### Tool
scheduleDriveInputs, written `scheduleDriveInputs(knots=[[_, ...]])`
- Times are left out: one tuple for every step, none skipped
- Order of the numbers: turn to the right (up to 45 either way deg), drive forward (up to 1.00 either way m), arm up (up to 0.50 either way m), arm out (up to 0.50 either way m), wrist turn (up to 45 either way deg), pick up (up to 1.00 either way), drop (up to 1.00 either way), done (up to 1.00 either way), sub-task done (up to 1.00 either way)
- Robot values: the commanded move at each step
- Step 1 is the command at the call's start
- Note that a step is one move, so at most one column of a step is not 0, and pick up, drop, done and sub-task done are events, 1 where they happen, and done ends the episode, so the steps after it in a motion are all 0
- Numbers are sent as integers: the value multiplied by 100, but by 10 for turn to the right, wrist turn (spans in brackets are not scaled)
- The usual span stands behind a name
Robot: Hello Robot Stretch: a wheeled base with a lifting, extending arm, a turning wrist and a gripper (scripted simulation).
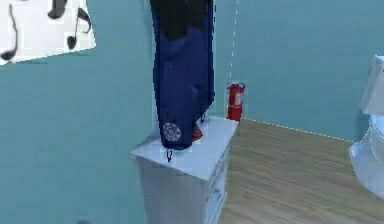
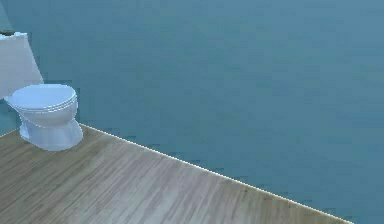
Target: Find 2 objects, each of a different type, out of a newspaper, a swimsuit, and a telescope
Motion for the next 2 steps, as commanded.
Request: scheduleDriveInputs(knots=[[-450, 0, 0, 0, 0, 0, 0, 0, 0], [-450, 0, 0, 0, 0, 0, 0, 0, 0]])
